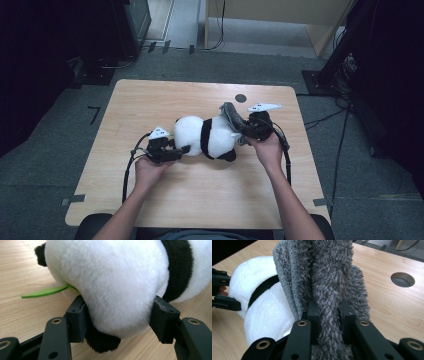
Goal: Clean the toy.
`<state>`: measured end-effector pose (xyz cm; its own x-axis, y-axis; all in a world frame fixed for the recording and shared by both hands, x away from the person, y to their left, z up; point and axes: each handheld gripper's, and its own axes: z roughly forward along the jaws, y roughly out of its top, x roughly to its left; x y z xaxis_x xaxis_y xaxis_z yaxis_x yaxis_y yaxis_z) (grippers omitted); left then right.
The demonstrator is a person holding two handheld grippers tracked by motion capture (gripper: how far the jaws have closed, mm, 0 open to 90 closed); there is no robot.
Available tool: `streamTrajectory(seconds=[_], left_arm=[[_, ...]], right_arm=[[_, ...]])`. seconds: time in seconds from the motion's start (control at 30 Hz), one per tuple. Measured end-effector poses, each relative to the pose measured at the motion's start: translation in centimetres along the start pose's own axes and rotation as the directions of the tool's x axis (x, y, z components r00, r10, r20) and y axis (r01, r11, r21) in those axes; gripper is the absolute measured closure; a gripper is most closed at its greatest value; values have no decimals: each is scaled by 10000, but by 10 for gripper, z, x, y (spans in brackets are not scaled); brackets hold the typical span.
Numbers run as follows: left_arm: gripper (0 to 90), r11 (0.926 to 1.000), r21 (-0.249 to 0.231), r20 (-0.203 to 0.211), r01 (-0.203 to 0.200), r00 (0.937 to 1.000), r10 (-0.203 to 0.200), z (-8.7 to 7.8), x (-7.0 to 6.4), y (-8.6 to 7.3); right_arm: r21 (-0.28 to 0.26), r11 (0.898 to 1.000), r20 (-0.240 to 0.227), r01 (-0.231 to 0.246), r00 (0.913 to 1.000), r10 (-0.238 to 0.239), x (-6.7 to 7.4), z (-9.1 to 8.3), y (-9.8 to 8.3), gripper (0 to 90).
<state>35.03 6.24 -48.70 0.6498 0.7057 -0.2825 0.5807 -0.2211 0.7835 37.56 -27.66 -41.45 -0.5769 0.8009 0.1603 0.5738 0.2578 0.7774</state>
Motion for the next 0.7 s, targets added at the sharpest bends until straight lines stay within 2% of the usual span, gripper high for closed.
streamTrajectory(seconds=[0.17, 0.4, 0.6, 0.7], left_arm=[[386, 10000, 0, 23, 3, 10000, -3, 0, 0, 0], [386, 10000, -9, 29, -1, 10000, 1, 0, 0, 0], [386, 10000, -12, 55, 53, 10000, -53, 0, 1, 0], [386, 10000, 22, 66, 53, 10000, -53, 0, 1, 0]], right_arm=[[-122, 9999, 9, -116, 9999, 116, -1, 1, -11, 763], [-65, 9963, -237, -859, 9960, 857, -8, 3, -32, 764], [274, 9944, -132, -1016, 9947, 1020, -8, 9, -47, 772], [720, 9922, -30, -1018, 9948, 1023, -7, 15, -54, 773]])
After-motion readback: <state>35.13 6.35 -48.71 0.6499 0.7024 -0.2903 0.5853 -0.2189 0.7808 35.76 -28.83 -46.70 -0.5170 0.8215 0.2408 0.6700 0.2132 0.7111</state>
